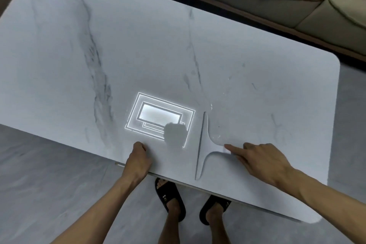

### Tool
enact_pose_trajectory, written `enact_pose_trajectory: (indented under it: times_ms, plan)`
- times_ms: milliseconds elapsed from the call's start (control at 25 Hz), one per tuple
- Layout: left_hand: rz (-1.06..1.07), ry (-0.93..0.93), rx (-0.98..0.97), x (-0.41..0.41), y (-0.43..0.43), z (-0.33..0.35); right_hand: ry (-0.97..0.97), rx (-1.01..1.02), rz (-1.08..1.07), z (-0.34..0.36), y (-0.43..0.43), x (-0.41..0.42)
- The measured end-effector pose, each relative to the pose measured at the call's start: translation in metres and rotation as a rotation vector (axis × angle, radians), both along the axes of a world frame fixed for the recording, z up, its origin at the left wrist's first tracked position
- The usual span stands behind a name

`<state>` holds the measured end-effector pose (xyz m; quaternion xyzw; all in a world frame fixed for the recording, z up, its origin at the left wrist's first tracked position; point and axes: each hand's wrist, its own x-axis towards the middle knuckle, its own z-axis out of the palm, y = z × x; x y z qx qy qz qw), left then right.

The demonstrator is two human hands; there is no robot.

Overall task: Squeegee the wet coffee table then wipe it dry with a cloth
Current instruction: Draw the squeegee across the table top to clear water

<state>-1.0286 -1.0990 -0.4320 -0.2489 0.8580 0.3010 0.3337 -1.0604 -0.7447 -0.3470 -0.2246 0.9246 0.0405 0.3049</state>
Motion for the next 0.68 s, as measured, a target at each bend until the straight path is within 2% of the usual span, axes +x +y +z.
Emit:
enact_pose_trajectory:
  times_ms: [80,160,320,440,680]
  plan:
    - [0.033,0.034,-0.023,-0.003,0.002,0.003,0.016,0.015,0.000,0.011,-0.002,-0.001]
    - [0.154,0.083,-0.054,-0.006,-0.003,0.007,-0.013,-0.069,0.043,0.013,-0.033,-0.008]
    - [0.275,0.149,-0.082,0.001,-0.028,0.013,-0.054,-0.263,0.205,-0.011,-0.152,-0.013]
    - [0.311,0.179,-0.100,0.009,-0.049,0.009,-0.051,-0.362,0.218,-0.032,-0.220,-0.017]
    - [0.327,0.166,-0.115,0.011,-0.056,0.002,0.035,-0.293,0.180,-0.051,-0.231,-0.039]
